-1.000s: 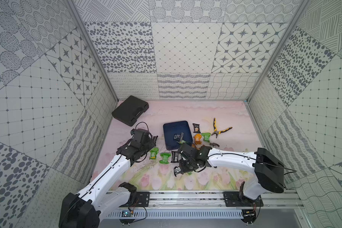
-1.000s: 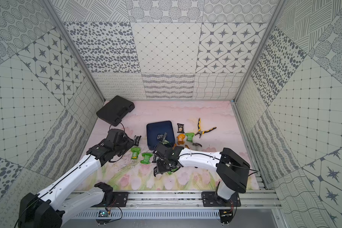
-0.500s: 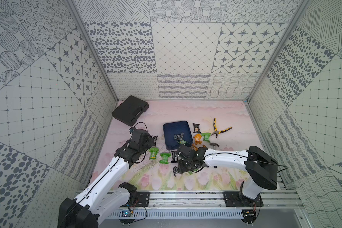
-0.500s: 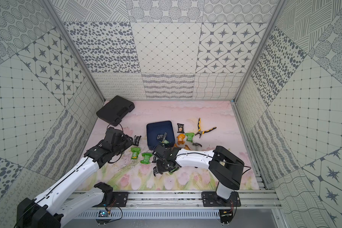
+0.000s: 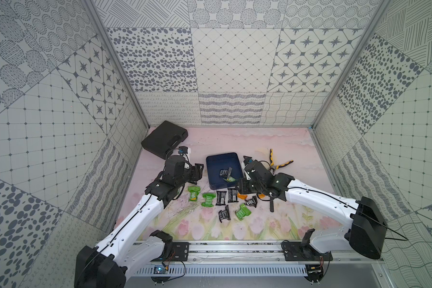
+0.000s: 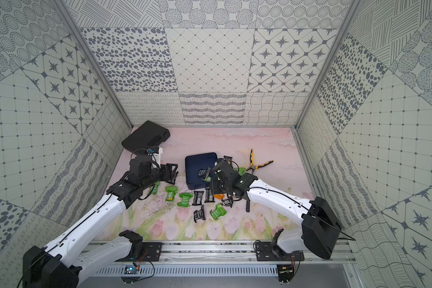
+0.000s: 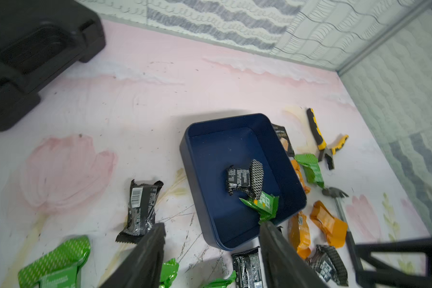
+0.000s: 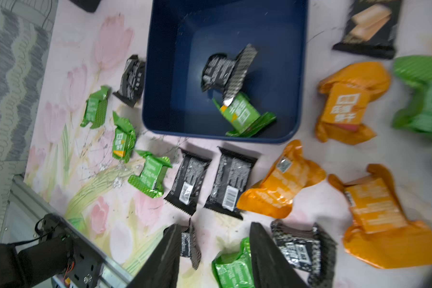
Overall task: Take the cookies out of the storage box
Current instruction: Place the cookie at the center of the board, then pick up the cookie from the storage box.
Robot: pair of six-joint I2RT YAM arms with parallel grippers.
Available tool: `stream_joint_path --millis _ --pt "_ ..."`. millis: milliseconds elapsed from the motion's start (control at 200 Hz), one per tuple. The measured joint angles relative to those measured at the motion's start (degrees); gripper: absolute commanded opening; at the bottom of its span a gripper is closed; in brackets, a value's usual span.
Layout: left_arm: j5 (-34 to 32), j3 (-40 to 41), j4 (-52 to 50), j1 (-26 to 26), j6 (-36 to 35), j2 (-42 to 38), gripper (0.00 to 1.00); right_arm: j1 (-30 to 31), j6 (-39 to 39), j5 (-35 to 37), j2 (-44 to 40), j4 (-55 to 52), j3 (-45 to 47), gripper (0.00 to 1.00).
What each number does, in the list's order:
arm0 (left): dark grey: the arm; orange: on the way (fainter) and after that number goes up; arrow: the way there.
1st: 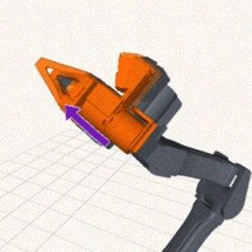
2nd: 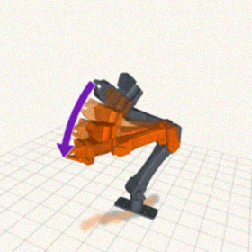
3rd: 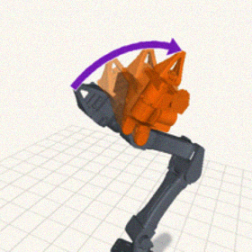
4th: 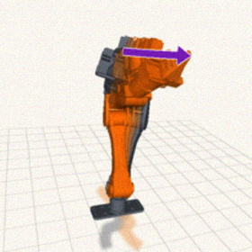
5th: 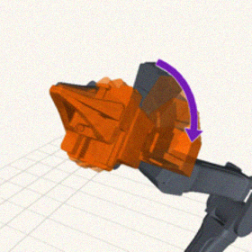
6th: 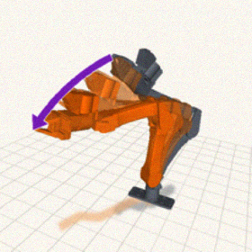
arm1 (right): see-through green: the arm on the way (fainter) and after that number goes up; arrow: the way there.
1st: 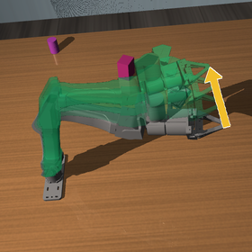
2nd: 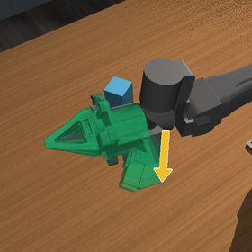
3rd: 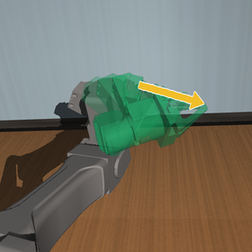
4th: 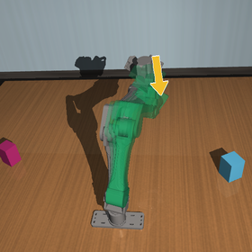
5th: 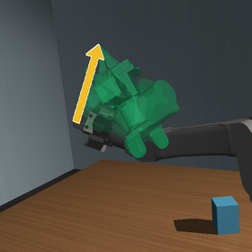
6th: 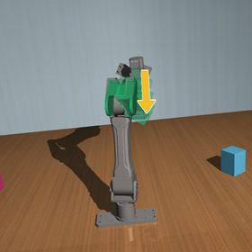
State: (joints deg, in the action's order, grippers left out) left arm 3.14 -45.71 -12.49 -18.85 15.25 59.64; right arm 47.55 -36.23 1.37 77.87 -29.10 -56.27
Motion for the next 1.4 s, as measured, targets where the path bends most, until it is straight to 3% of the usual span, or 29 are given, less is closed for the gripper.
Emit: stream_joint_path --millis 310,595,960,1401 --pt "14.6 -11.2 -3.3 -2.8 -31.8 14.4 0.69 -7.1 6.2 0.6 -4.7 -2.6 0.9 0.51" --pt "17.7 -21.0 -10.5 -6.0 -52.5 29.3 0.73 -9.4 6.8 0.6 -5.2 -3.9 2.0 0.51" --pt "17.5 -30.4 -16.0 -7.0 -67.3 43.5 0.72 -11.3 6.7 0.4 -5.2 -4.4 2.6 0.51" --pt "17.4 -37.7 -19.9 -6.5 -75.6 53.2 0.69 -12.5 6.7 -0.4 -5.1 -4.4 2.6 0.51"
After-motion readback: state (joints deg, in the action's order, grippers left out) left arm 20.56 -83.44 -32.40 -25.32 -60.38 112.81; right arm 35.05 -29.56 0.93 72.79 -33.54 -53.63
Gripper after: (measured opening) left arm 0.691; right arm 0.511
